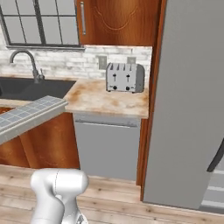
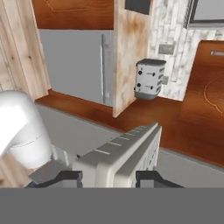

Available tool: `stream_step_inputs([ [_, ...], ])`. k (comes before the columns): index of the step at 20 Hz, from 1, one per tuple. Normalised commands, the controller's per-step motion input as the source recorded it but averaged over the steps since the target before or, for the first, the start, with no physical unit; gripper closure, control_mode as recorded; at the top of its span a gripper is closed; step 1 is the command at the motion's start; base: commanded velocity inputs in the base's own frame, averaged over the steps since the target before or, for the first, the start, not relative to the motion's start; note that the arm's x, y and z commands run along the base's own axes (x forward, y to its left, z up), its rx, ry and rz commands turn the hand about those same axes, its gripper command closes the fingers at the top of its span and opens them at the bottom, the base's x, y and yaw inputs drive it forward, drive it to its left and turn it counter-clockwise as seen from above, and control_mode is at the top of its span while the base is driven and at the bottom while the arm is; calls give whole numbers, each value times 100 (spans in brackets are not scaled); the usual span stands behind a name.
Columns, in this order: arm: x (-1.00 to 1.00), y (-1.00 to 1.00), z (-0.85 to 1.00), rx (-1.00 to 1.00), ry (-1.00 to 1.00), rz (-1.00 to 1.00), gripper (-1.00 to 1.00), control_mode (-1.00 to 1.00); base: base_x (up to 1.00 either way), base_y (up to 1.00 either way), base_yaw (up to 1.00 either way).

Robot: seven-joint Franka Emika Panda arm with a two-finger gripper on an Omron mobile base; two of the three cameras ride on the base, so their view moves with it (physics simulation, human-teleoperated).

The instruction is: The ice cube tray has been filled with water. Take the tray and place it in the freezer to make ice. Close the freezer door after placing the tray.

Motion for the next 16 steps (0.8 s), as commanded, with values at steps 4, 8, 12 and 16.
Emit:
stream_step_inputs([
  [4, 0, 0, 0, 0, 0, 0, 100, 100, 0, -100, 0],
  [8, 0, 0, 0, 0, 0, 0, 100, 100, 0, -100, 0],
  [12, 0, 0, 0, 0, 0, 0, 100, 100, 0, -89, 0],
  [16, 0, 0, 0, 0, 0, 0, 100, 100, 0, -71, 3],
])
